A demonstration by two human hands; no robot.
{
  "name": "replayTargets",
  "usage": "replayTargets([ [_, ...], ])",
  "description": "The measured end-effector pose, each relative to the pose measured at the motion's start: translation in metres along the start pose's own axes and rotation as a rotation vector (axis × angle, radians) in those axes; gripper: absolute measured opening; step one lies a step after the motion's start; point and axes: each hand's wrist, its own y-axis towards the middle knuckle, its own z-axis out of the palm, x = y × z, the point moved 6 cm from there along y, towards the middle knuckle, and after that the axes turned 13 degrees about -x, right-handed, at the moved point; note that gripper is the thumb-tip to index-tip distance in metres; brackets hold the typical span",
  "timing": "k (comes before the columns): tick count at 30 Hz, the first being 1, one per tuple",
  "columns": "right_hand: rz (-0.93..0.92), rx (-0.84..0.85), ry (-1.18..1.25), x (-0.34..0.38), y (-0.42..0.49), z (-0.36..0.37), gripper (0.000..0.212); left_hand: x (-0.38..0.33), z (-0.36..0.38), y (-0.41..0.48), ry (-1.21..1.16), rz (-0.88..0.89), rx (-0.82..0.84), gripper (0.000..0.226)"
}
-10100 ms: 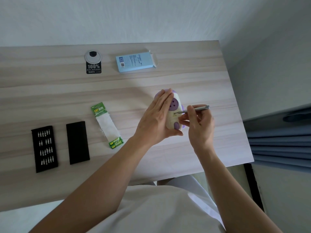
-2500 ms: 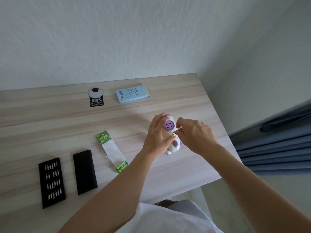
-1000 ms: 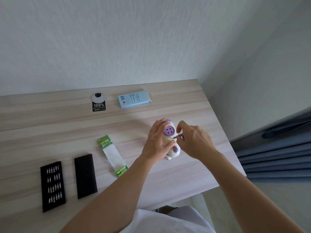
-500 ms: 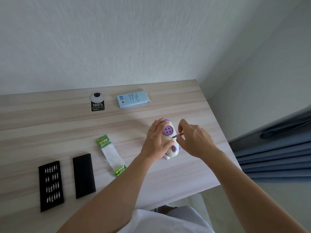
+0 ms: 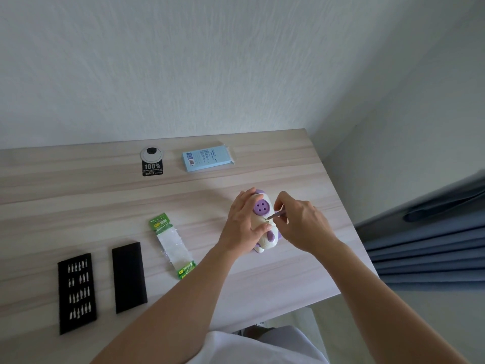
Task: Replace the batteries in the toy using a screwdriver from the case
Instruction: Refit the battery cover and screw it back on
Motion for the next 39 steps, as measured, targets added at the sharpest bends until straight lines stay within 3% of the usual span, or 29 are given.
replayTargets([
  [4, 0.010, 0.035, -0.040, -0.004, 0.001, 0.001, 0.013, 0.001, 0.001, 0.000, -0.007, -0.004, -0.004, 0.068],
  [9, -0.009, -0.013, -0.267, 0.005, 0.006, 0.001, 0.048, -0.002, 0.001, 0.000, 0.004, -0.004, -0.003, 0.066],
  [11, 0.001, -0.020, -0.221, 0.005, 0.003, -0.001, 0.043, -0.002, 0.000, -0.001, 0.008, 0.001, 0.001, 0.066],
  [15, -0.022, 0.017, -0.081, 0.005, -0.001, 0.000, 0.014, -0.002, 0.001, 0.000, -0.009, -0.026, 0.006, 0.066],
  [22, 0.035, -0.006, -0.281, 0.010, 0.008, 0.000, 0.043, 0.001, 0.002, 0.000, -0.006, -0.022, -0.002, 0.066],
  [28, -0.130, 0.072, -0.269, 0.019, 0.008, 0.001, 0.010, 0.001, 0.002, 0.001, 0.003, -0.001, -0.007, 0.065],
  [35, -0.029, 0.095, -0.378, 0.016, 0.015, -0.003, 0.038, 0.001, 0.003, 0.001, 0.005, -0.019, -0.015, 0.064],
  [39, -0.069, 0.072, -0.245, 0.016, 0.009, -0.003, 0.024, 0.001, 0.003, 0.001, 0.007, -0.002, -0.015, 0.068],
])
